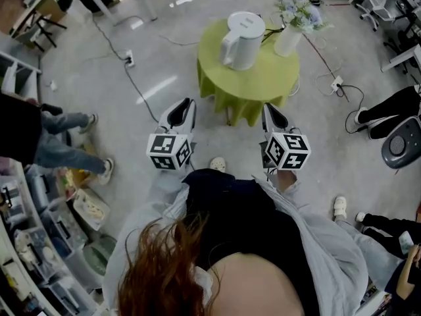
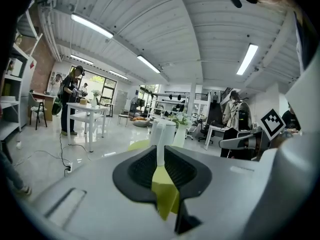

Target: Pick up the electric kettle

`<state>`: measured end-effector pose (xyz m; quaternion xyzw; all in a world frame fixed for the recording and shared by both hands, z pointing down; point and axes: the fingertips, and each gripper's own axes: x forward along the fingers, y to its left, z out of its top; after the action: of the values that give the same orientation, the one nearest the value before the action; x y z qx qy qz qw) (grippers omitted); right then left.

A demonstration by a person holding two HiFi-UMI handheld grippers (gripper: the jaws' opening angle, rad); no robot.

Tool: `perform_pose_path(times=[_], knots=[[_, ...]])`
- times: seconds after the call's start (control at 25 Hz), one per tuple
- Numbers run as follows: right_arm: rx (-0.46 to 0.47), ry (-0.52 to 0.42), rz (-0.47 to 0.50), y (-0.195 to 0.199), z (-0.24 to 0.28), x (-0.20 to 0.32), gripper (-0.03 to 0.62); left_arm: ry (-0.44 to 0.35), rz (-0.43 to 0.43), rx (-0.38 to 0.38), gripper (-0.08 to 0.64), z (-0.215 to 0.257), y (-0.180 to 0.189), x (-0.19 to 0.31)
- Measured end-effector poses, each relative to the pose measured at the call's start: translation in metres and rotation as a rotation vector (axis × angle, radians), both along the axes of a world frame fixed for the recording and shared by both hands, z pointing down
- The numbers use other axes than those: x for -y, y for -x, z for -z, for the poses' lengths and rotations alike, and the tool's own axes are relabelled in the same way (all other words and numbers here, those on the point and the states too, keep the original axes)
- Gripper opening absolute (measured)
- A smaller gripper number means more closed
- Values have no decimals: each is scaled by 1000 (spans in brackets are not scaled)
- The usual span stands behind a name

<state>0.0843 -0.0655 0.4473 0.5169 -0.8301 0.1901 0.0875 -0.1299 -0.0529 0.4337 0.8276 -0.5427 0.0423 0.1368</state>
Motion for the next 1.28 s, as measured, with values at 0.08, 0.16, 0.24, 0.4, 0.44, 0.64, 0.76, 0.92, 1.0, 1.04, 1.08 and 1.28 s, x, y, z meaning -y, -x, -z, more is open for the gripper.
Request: perform_pose_path(times=[0.08,0.16,0.24,0.4,0.44,0.64,0.76,0.92,1.0,1.04,1.08,1.28], knots=[[3,10,-6,3,-2,6,2,10,-7,-4,44,-3,3,5],[7,27,-4,7,-5,8,2,26,-12,-8,46,-9,4,5],[0,44,-5,8,-9,6,2,44,-17,-14,48,-14,4,3],[-9,68,-19,4,-15,-1,2,77,-38,-24,51,-26,-2,-6],[-8,74,-23,3,-17,-3,2,86,-42,-25,52,-29,-4,-7],[-9,103,-30,-2,-26,-4,2,118,-70,-26,52,-38,-16,-1],[3,102,-38,-9,-29,12,2,106,-77,-22,54,-36,-25,15],[15,85,-29,-13,-28,41,2,85,-71,-13,54,-32,-31,44],[19,80,-25,-17,-27,59,2,73,-68,-10,52,-28,-36,62],[18,77,-20,-19,-26,69,2,63,-62,-9,52,-25,-38,73],[16,76,-15,-22,-25,80,2,53,-56,-9,52,-22,-40,84],[15,67,2,-30,-18,136,2,23,-30,3,52,-7,-42,134]])
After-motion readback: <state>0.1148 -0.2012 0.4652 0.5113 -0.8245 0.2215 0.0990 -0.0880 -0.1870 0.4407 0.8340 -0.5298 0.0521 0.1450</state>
